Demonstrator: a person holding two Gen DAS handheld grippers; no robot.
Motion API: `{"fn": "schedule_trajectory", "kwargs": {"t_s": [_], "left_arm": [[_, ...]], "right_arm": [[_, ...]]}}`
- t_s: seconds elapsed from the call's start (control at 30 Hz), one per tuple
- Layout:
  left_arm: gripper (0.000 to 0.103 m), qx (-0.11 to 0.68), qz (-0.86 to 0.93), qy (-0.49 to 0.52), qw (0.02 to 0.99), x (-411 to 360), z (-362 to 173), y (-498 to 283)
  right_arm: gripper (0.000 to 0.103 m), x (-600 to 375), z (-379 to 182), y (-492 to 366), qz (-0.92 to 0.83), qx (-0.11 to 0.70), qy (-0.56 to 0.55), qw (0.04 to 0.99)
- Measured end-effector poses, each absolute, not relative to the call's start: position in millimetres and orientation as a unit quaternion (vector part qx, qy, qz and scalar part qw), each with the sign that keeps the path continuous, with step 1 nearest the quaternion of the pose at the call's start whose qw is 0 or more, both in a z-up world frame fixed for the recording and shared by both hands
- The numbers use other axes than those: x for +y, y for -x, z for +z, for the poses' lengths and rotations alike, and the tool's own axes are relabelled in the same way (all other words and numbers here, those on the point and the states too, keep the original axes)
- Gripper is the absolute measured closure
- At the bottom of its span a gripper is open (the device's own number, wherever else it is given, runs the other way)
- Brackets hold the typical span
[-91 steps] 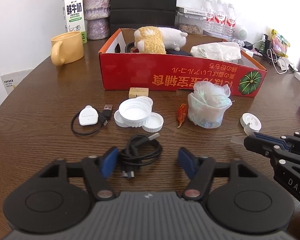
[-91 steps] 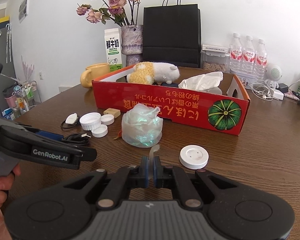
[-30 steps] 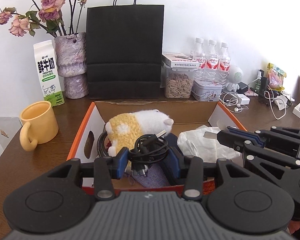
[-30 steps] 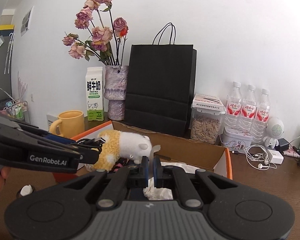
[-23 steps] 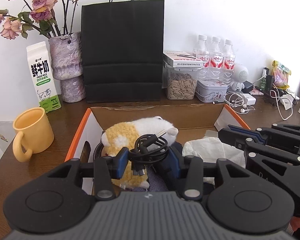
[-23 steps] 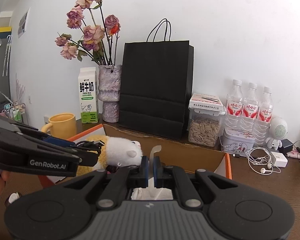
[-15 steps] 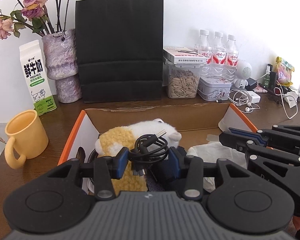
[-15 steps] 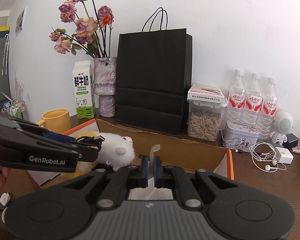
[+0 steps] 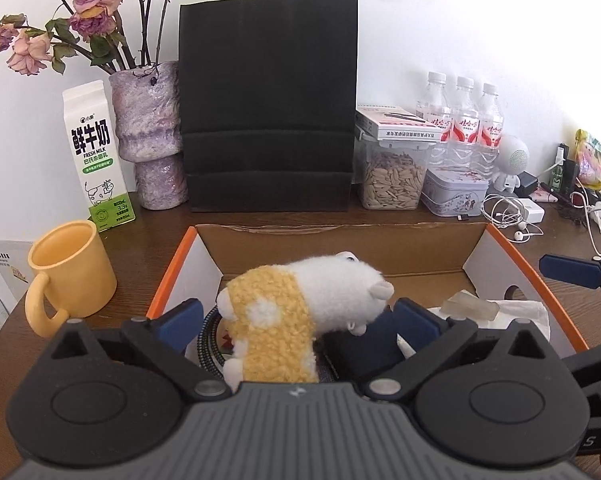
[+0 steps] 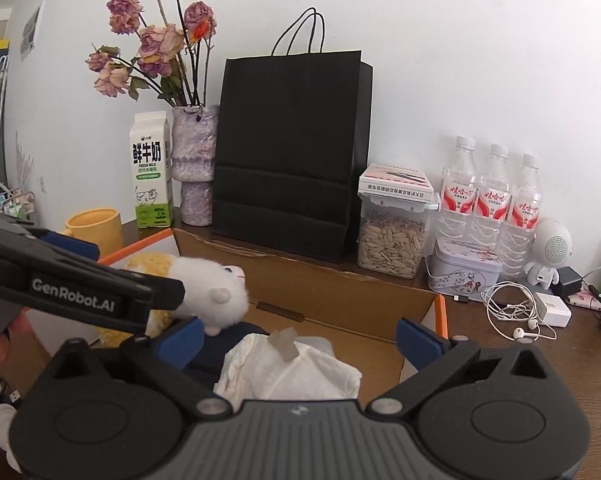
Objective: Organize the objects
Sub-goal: 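Lower the cable and clear piece into the box and open both grippers, then withdraw both tools from the box back over the table items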
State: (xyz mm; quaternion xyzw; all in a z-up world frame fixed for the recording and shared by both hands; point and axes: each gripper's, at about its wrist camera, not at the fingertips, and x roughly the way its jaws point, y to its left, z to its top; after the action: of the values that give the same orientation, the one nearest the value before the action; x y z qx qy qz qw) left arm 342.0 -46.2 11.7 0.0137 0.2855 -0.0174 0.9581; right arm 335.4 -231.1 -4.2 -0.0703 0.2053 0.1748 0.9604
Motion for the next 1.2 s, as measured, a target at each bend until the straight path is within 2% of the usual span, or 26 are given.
{"fn": "schedule_trajectory", "kwargs": {"t_s": [0.57, 1.2], "left_arm": [[0.000, 0.283, -0.011, -0.018, 0.959, -43.7, 31.1, -303.7], [0.000, 0.300, -0.007, -0.022, 0.954, -30.2, 31.7, -205.5]], "right_arm": [[0.000, -227.9, 10.1, -296.3, 0.172, 0.192, 0.061, 0.964], [0.000, -226.8, 10.2, -199.7, 0.168, 0.212, 0.067, 0.960]]}}
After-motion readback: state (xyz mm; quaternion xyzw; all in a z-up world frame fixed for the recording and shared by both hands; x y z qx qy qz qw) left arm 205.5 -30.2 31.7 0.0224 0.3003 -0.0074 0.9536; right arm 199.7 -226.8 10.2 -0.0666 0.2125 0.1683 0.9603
